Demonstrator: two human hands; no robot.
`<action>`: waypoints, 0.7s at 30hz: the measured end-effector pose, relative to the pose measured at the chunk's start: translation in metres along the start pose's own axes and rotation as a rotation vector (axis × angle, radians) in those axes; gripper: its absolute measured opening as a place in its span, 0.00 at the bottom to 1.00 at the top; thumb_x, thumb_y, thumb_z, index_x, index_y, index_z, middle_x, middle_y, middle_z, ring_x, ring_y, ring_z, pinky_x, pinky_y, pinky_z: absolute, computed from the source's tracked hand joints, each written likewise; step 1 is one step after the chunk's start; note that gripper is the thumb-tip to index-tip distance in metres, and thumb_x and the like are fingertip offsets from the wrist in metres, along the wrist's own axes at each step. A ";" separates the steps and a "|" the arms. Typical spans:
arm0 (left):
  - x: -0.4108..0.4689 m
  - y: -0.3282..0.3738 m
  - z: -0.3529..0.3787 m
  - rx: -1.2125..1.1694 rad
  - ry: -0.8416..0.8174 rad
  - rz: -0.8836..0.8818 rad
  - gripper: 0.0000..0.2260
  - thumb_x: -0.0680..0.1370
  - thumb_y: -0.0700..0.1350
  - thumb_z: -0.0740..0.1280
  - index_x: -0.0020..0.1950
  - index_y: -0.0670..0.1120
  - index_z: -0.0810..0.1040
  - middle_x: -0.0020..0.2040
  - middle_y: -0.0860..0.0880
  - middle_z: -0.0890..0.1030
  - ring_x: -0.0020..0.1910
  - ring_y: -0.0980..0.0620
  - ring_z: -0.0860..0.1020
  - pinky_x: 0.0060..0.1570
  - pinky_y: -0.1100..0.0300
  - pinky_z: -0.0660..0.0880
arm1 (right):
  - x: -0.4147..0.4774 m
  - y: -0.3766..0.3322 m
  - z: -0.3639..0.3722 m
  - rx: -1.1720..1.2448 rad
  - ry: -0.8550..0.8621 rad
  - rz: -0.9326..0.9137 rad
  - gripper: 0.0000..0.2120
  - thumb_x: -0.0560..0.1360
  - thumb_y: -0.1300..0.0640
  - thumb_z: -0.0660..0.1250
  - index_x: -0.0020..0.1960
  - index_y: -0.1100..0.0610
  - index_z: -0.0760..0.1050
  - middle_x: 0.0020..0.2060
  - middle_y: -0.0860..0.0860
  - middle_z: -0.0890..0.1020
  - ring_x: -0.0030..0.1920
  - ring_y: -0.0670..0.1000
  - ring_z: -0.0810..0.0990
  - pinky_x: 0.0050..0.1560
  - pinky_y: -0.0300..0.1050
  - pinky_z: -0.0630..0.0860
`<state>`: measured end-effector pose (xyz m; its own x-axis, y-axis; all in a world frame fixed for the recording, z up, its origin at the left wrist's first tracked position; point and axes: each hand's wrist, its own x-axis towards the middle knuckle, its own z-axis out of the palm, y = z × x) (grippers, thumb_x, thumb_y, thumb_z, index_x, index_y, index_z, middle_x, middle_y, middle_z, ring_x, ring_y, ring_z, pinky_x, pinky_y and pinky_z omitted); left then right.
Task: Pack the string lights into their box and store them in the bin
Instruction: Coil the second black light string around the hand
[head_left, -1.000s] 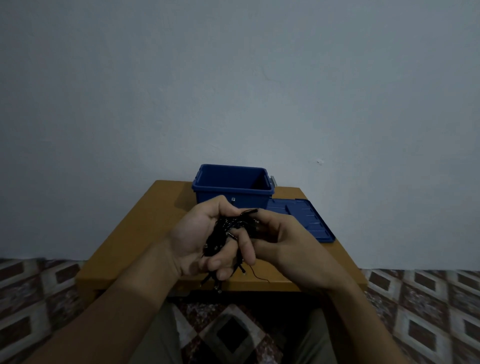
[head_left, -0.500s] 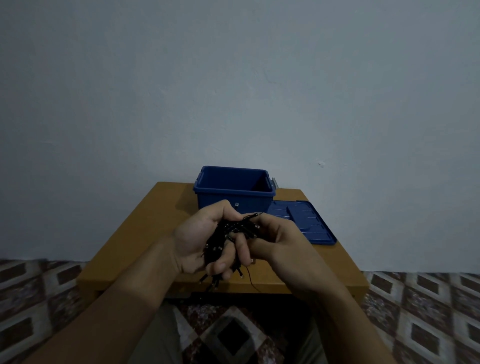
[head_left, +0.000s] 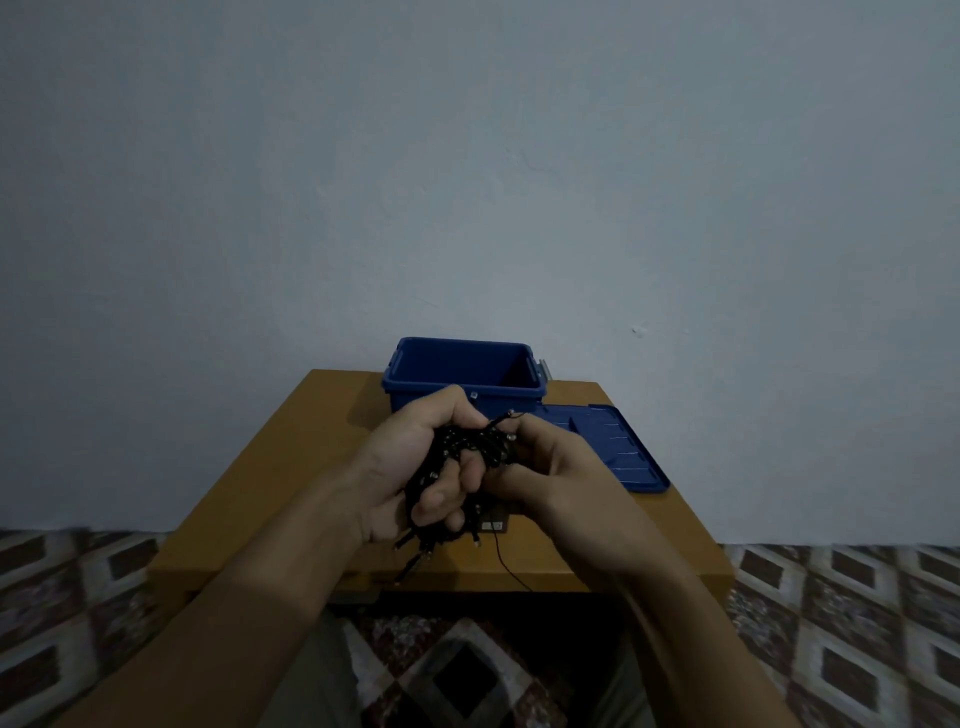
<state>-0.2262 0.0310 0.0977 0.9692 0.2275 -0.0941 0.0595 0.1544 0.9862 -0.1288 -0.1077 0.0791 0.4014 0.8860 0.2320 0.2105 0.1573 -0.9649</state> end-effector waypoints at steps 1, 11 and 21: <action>-0.001 0.001 0.000 -0.007 0.008 0.005 0.19 0.68 0.53 0.64 0.25 0.39 0.73 0.15 0.47 0.64 0.12 0.53 0.60 0.21 0.63 0.68 | 0.000 -0.003 -0.004 0.019 -0.034 0.006 0.11 0.74 0.64 0.67 0.57 0.60 0.77 0.46 0.53 0.83 0.46 0.54 0.80 0.50 0.50 0.77; -0.002 0.010 0.007 0.061 -0.025 -0.001 0.25 0.80 0.49 0.56 0.25 0.40 0.71 0.15 0.49 0.64 0.12 0.55 0.60 0.20 0.63 0.65 | 0.003 -0.016 -0.010 -0.070 -0.090 -0.014 0.10 0.83 0.59 0.61 0.49 0.62 0.80 0.44 0.54 0.85 0.46 0.54 0.83 0.52 0.51 0.81; 0.006 0.010 0.010 0.161 0.118 0.016 0.24 0.78 0.50 0.59 0.24 0.42 0.71 0.16 0.48 0.64 0.13 0.53 0.60 0.25 0.60 0.69 | 0.007 -0.008 0.002 -0.243 0.062 -0.061 0.13 0.83 0.49 0.60 0.47 0.55 0.78 0.45 0.62 0.82 0.48 0.70 0.79 0.52 0.73 0.75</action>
<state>-0.2170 0.0246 0.1087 0.9361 0.3414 -0.0844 0.0912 -0.0037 0.9958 -0.1296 -0.1019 0.0884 0.4333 0.8487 0.3034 0.4414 0.0937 -0.8924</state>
